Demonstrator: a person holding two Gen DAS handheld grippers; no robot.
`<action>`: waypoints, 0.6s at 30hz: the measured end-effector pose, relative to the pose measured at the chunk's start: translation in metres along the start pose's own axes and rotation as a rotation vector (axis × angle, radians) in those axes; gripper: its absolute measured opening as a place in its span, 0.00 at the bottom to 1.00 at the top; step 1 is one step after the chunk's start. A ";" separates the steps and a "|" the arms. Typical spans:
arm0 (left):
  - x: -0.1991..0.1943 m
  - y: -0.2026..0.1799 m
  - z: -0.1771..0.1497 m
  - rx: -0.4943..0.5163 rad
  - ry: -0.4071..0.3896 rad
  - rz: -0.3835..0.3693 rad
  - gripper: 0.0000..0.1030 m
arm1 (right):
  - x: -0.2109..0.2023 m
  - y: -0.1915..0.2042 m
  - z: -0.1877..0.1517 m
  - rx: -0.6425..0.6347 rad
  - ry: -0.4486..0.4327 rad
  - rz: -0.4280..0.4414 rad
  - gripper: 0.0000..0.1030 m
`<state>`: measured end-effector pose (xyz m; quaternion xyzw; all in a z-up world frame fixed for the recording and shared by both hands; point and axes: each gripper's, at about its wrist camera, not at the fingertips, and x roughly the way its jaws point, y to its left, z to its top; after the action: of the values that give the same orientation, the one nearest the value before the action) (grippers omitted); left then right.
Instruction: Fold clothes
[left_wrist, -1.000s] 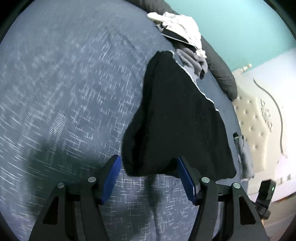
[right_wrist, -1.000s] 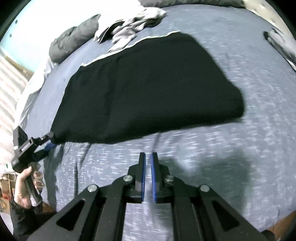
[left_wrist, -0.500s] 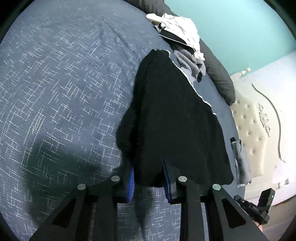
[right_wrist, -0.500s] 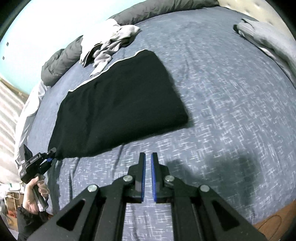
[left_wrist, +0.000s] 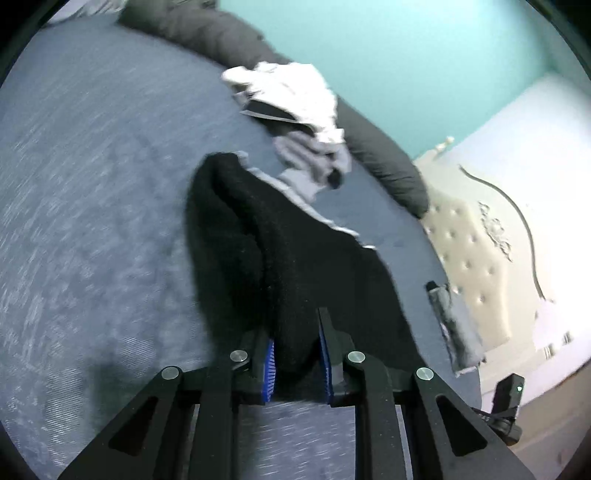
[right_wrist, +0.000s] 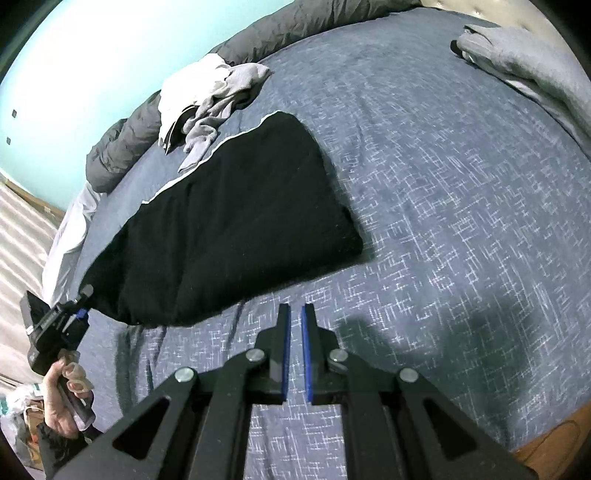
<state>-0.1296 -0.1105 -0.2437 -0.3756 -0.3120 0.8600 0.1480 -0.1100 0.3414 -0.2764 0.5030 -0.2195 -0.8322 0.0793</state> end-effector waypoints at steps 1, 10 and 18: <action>0.003 -0.010 0.002 0.017 -0.002 -0.010 0.19 | -0.001 -0.003 0.000 0.006 -0.001 0.006 0.05; 0.059 -0.120 0.014 0.193 0.010 -0.096 0.19 | -0.010 -0.036 0.006 0.056 -0.023 0.005 0.05; 0.173 -0.220 -0.043 0.329 0.221 -0.182 0.19 | -0.017 -0.065 0.016 0.096 -0.037 -0.008 0.05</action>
<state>-0.2098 0.1595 -0.2197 -0.4086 -0.1821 0.8361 0.3176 -0.1099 0.4097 -0.2855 0.4916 -0.2588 -0.8301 0.0478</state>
